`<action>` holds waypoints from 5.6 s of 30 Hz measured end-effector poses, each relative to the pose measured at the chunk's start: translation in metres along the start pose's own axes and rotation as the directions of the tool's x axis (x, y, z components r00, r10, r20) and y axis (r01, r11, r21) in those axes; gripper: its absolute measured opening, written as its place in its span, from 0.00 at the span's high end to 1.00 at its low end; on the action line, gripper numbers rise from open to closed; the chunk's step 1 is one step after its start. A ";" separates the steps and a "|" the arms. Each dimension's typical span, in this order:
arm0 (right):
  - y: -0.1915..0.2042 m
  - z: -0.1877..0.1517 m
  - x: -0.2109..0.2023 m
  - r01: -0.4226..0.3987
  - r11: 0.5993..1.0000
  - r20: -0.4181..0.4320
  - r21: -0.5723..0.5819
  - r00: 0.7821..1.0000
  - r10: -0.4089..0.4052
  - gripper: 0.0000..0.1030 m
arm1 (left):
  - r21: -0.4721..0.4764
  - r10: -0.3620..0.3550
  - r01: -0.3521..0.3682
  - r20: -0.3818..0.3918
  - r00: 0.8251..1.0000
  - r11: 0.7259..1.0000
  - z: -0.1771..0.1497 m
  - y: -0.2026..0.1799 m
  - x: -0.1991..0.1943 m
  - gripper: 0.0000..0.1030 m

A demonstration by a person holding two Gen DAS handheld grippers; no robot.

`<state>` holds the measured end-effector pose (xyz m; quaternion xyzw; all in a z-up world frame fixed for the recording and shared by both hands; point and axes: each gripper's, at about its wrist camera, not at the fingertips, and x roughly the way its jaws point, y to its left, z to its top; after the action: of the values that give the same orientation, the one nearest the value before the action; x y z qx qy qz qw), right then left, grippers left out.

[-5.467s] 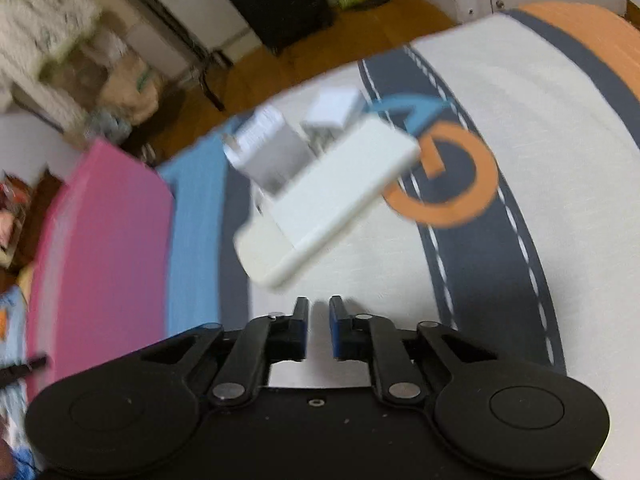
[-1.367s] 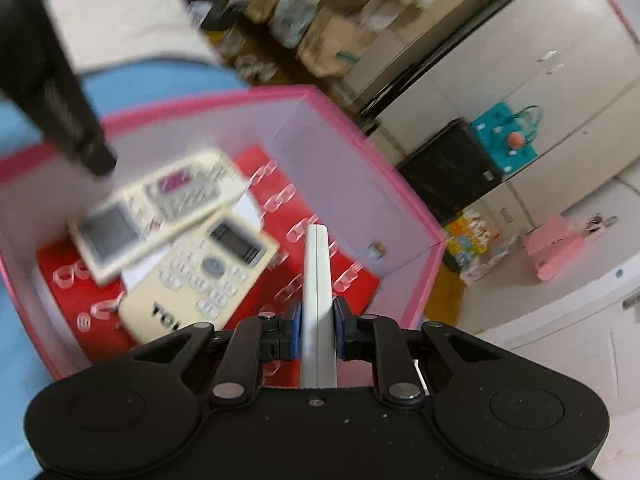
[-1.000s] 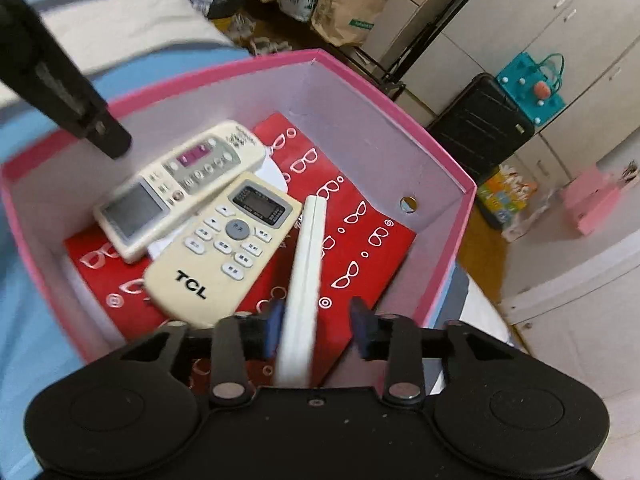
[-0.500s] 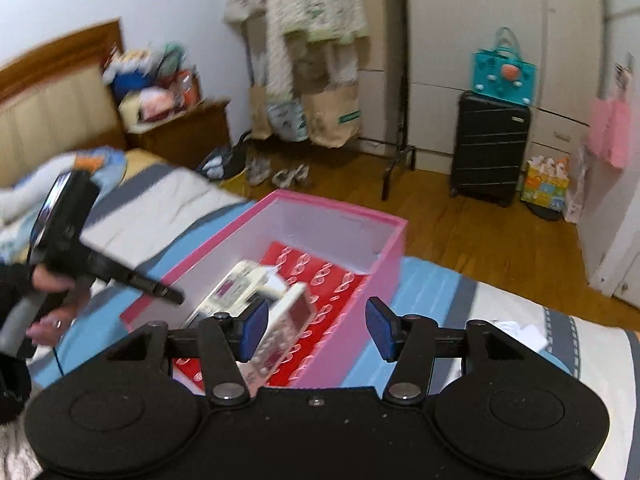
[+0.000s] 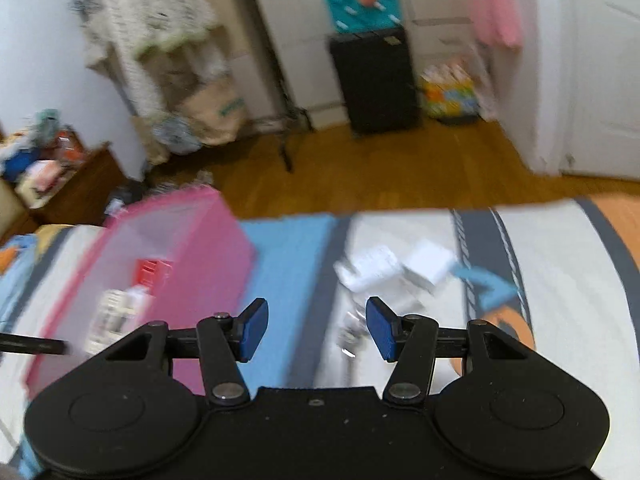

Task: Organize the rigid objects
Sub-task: 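Move the right gripper back to the pile and grasp the key ring, then carry the keys with the right gripper into the pink box, then open the right gripper to drop the keys onto the grey remote, then return the right gripper to the pile and grasp the large white charger, then carry the large white charger with the right gripper into the pink box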

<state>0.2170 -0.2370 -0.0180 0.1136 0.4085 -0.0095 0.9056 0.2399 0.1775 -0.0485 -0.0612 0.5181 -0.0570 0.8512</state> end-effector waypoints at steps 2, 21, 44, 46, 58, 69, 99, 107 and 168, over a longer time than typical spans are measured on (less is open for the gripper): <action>-0.007 -0.011 0.017 0.015 1.000 -0.030 -0.003 0.999 -0.015 0.42 | 0.002 0.003 -0.003 0.000 1.000 1.000 0.001 -0.001 0.001 0.97; 0.001 -0.029 0.094 0.188 0.973 0.018 -0.131 0.982 -0.187 0.26 | 0.002 0.002 -0.002 -0.007 1.000 1.000 0.003 -0.001 0.007 0.96; -0.012 -0.024 0.018 0.005 0.995 0.072 0.102 0.997 -0.012 0.96 | -0.005 -0.004 0.004 -0.011 1.000 1.000 0.000 0.000 0.007 0.96; -0.006 -0.021 0.007 -0.025 0.996 0.107 0.086 0.994 0.015 0.96 | -0.006 -0.003 0.003 -0.011 1.000 1.000 0.000 0.000 0.006 0.96; 0.063 -0.024 -0.060 -0.207 0.976 0.226 -0.070 0.950 0.217 0.96 | -0.028 -0.017 0.017 -0.012 1.000 0.999 0.000 0.005 0.005 0.96; 0.164 -0.006 -0.051 -0.398 0.898 0.053 -0.188 0.909 0.414 0.96 | -0.044 -0.016 0.015 -0.011 1.000 0.999 0.000 0.004 0.005 0.95; 0.142 0.014 -0.044 -0.174 0.957 0.051 -0.234 0.980 0.190 0.46 | -0.046 -0.030 0.030 -0.016 0.999 0.998 0.002 0.005 0.007 0.94; 0.061 0.025 -0.064 -0.107 0.980 0.090 -0.170 0.988 0.123 0.38 | -0.037 -0.009 0.008 -0.028 1.000 0.999 0.002 0.001 0.010 0.94; 0.034 -0.040 -0.024 -0.035 0.981 0.150 -0.192 0.987 0.064 0.46 | -0.020 0.001 -0.001 -0.009 1.000 1.000 0.002 0.000 0.009 0.96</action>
<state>0.1756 -0.1968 -0.0187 0.0365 0.3327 0.0430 0.9413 0.2456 0.1762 -0.0556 -0.0693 0.5224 -0.0518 0.8483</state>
